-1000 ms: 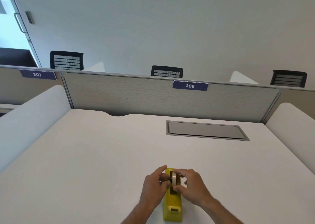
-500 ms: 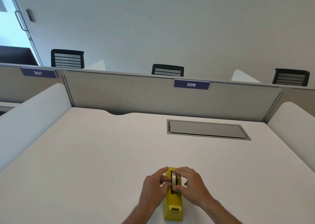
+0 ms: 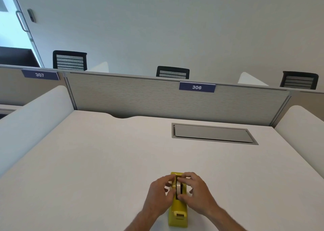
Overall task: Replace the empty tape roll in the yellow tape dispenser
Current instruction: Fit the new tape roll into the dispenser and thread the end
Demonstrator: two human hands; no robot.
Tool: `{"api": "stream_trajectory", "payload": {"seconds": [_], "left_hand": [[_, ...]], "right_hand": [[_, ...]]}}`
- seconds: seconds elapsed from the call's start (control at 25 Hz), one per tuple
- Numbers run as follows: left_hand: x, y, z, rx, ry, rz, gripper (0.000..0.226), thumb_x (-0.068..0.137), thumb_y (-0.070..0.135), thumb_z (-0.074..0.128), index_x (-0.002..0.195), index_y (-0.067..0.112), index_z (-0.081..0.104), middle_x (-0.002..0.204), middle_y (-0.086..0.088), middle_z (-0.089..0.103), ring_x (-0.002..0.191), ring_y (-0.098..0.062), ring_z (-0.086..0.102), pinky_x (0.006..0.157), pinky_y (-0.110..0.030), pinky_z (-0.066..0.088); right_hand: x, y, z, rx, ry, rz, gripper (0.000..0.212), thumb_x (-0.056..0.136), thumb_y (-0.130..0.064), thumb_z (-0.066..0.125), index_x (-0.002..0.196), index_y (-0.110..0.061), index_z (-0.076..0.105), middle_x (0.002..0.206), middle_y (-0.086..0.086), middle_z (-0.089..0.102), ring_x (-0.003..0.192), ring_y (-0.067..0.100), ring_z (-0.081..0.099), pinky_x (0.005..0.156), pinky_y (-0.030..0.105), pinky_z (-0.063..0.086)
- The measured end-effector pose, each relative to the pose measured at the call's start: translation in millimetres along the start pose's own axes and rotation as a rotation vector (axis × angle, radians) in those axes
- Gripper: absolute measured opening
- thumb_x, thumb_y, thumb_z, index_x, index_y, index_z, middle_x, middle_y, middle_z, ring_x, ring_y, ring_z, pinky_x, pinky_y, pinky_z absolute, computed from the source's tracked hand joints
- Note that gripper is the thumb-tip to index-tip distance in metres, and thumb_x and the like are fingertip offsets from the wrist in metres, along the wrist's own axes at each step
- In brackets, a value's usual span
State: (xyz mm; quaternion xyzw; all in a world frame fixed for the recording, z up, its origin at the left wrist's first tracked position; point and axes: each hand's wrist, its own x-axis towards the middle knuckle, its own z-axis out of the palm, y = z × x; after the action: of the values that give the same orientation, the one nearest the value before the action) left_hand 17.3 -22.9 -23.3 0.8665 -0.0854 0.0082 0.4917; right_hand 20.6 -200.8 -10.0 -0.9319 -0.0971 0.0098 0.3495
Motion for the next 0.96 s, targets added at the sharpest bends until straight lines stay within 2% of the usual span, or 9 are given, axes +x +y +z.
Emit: {"api": "stream_trajectory", "payload": {"seconds": [0.12,0.2,0.28,0.4,0.64,0.84,0.96], "left_hand": [[-1,-2,2,-0.035,-0.018,-0.002,0.038,0.085,0.024,0.071,0.120,0.039,0.065,0.128,0.026,0.055,0.116,0.004,0.055,0.092,-0.020,0.052],[1,-5,4,-0.028,-0.027,-0.013,0.035,0.086,0.031,0.070,0.120,0.041,0.066,0.135,0.023,0.053,0.124,0.000,0.050,0.102,-0.029,0.049],[1,-5,4,-0.012,-0.026,-0.023,0.034,0.087,0.034,0.070,0.120,0.041,0.067,0.138,0.020,0.052,0.127,-0.003,0.049,0.105,-0.036,0.048],[2,-5,4,-0.007,-0.029,-0.030,0.035,0.086,0.035,0.071,0.120,0.039,0.067,0.139,0.019,0.051,0.127,-0.004,0.048,0.106,-0.040,0.049],[1,-5,4,0.007,-0.065,-0.025,0.041,0.082,0.036,0.074,0.121,0.043,0.065,0.140,0.022,0.047,0.129,-0.003,0.045,0.107,-0.038,0.048],[1,-4,1,-0.004,-0.075,-0.018,0.041,0.077,0.033,0.078,0.115,0.041,0.066,0.136,0.023,0.048,0.127,-0.002,0.046,0.105,-0.038,0.050],[0,-3,0,-0.011,-0.082,-0.008,0.042,0.073,0.036,0.077,0.114,0.038,0.066,0.130,0.026,0.047,0.122,-0.006,0.051,0.103,-0.037,0.051]], "right_hand": [[-2,0,1,0.004,0.013,-0.020,0.053,0.072,-0.040,0.074,0.124,-0.041,0.062,0.126,-0.021,0.047,0.118,0.005,0.046,0.095,0.030,0.051],[-3,-1,2,0.005,0.030,-0.018,0.052,0.072,-0.041,0.074,0.123,-0.041,0.063,0.126,-0.021,0.048,0.118,0.005,0.047,0.095,0.030,0.051],[-3,-1,3,0.003,0.041,-0.018,0.052,0.072,-0.041,0.074,0.123,-0.040,0.063,0.127,-0.020,0.049,0.118,0.006,0.048,0.095,0.032,0.052],[-3,0,2,-0.007,0.042,-0.033,0.050,0.073,-0.045,0.071,0.122,-0.039,0.064,0.127,-0.020,0.051,0.116,0.007,0.050,0.093,0.031,0.054],[-2,0,0,0.012,0.063,-0.046,0.047,0.069,-0.050,0.066,0.116,-0.039,0.069,0.121,-0.023,0.056,0.114,0.005,0.052,0.089,0.028,0.055],[0,-3,-4,-0.055,0.084,-0.106,0.039,0.073,-0.049,0.065,0.109,-0.038,0.072,0.103,-0.039,0.058,0.102,0.001,0.054,0.080,0.026,0.056],[1,-4,-7,-0.050,0.078,-0.113,0.031,0.074,-0.048,0.066,0.104,-0.042,0.073,0.099,-0.037,0.065,0.097,-0.001,0.053,0.075,0.022,0.054]]}}
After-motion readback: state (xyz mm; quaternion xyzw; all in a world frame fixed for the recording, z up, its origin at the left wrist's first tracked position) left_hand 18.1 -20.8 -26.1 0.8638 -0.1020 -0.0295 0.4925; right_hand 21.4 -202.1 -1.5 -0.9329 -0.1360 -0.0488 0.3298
